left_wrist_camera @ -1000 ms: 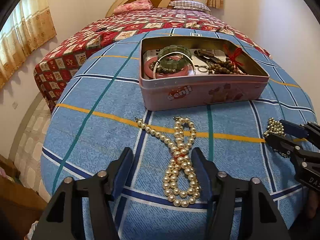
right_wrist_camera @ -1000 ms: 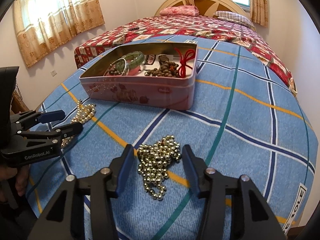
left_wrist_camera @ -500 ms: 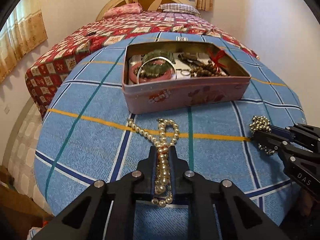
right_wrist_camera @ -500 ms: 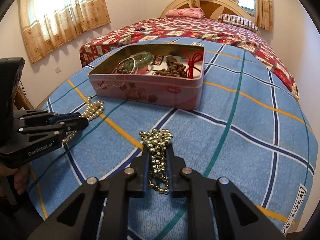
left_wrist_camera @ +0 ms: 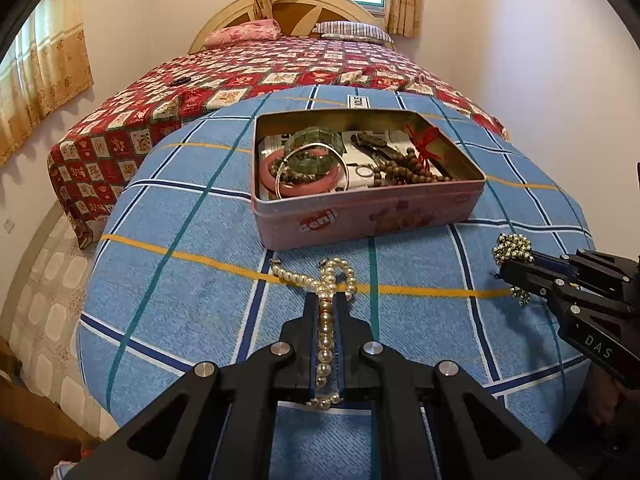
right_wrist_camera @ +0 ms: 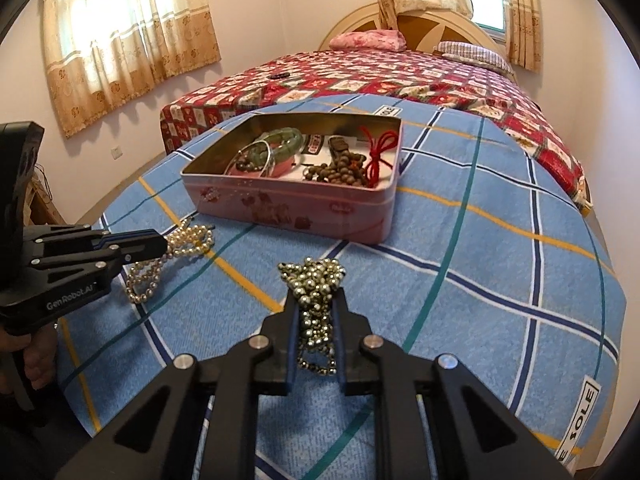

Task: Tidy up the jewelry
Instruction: 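Drop the pearl necklace and gold chain into the tin with both tools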

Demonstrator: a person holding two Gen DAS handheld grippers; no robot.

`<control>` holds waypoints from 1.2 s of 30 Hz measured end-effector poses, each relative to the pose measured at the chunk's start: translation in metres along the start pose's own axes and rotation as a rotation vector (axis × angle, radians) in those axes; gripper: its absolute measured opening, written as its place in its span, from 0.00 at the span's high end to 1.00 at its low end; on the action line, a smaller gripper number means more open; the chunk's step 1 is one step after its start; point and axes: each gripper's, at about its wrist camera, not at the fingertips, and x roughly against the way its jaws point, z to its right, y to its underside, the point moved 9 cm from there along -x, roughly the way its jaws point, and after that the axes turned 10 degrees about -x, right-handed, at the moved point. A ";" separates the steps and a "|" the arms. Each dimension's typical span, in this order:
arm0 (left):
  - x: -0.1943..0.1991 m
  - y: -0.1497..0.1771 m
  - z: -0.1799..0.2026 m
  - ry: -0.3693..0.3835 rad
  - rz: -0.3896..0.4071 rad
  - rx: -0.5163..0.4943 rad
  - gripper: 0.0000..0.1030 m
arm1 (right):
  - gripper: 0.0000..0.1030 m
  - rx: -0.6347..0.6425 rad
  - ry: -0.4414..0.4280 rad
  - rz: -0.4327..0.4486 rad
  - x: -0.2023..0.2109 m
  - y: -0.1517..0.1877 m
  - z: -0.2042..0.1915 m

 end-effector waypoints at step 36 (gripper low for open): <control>0.026 -0.111 -0.022 -0.077 0.189 -0.093 0.94 | 0.84 0.059 -0.025 0.141 0.018 -0.092 -0.012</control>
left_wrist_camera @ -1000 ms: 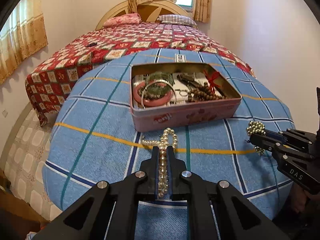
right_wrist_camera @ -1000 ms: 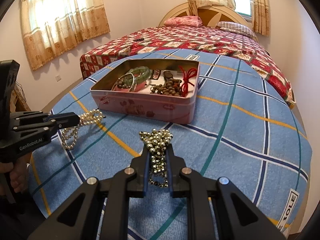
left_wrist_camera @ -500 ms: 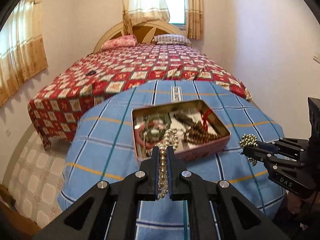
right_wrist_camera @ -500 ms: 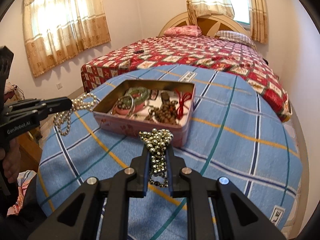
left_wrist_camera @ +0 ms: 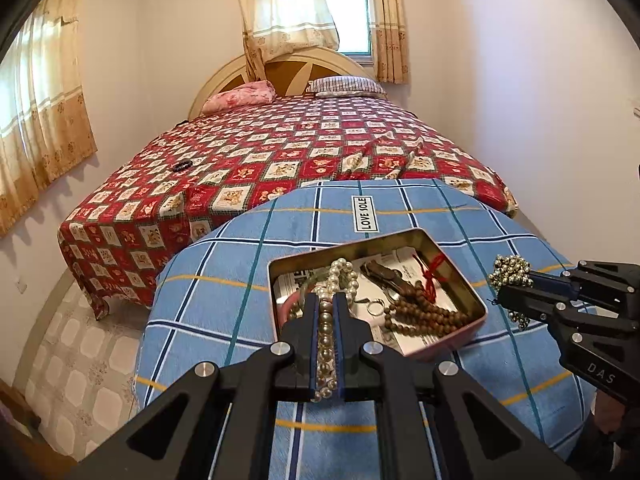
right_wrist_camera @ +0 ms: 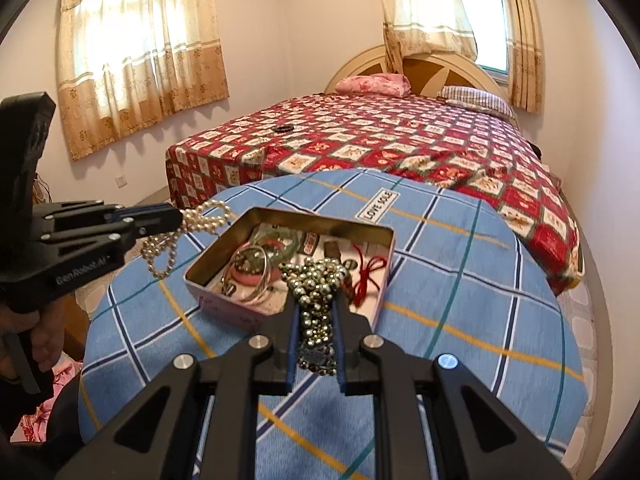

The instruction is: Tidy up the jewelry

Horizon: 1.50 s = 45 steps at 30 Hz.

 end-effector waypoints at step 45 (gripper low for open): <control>-0.039 0.006 -0.020 -0.019 -0.016 0.076 0.36 | 0.45 -0.009 0.061 -0.038 -0.046 -0.014 0.020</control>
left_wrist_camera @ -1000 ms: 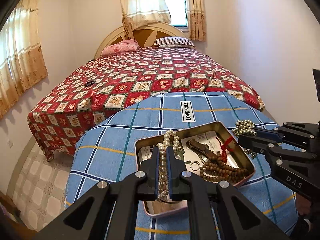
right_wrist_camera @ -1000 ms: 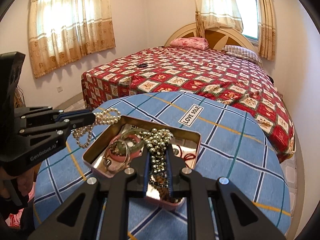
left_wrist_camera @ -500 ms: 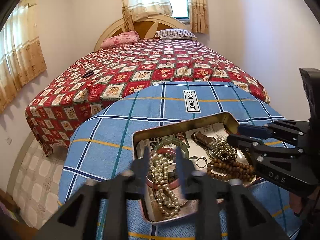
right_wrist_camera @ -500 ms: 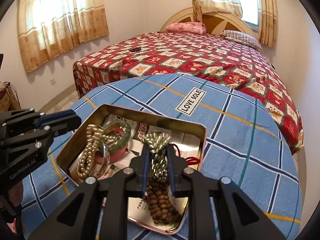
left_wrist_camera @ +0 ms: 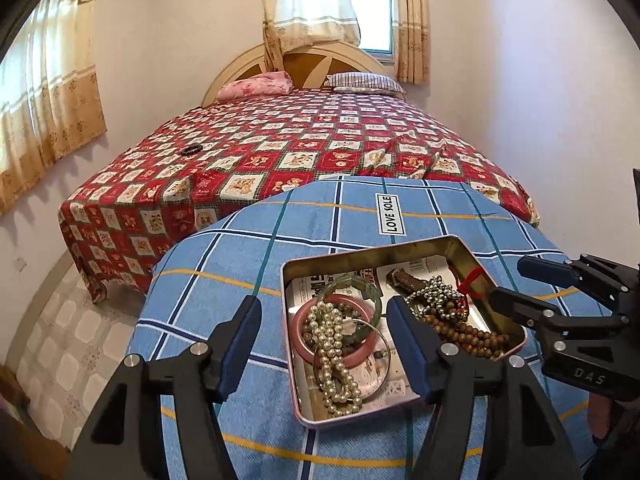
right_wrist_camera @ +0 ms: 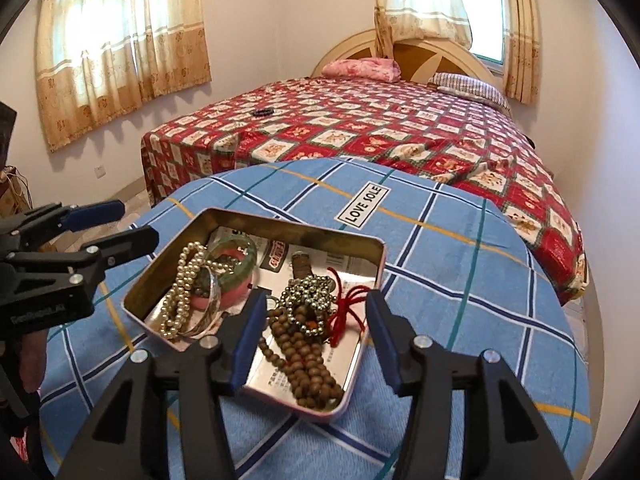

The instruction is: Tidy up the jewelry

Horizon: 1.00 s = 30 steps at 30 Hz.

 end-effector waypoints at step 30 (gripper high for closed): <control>0.003 0.003 -0.002 -0.001 -0.005 0.014 0.36 | 0.45 -0.012 -0.016 0.017 0.009 -0.003 -0.001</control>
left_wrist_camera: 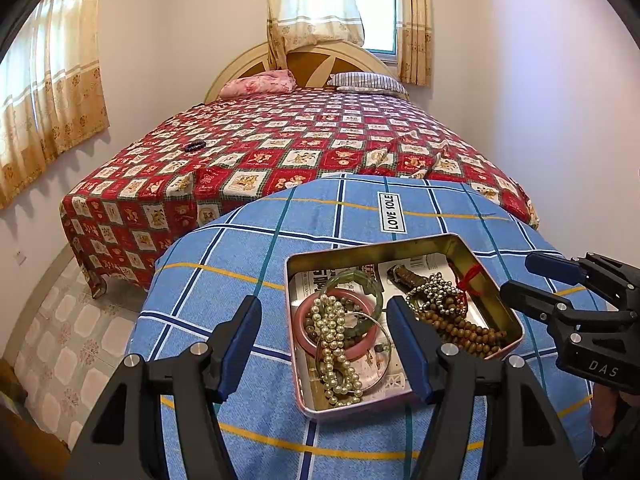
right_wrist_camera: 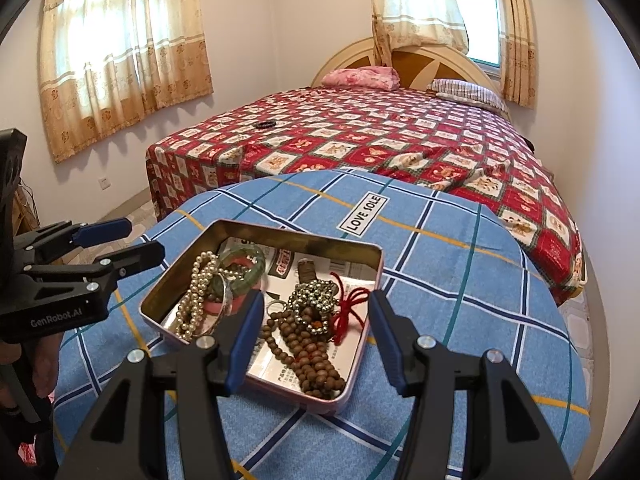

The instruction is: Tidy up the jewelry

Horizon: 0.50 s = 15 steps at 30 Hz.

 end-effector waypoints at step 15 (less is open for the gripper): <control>-0.001 0.004 -0.001 -0.003 -0.008 0.004 0.36 | 0.45 0.001 -0.003 -0.005 -0.001 0.003 -0.003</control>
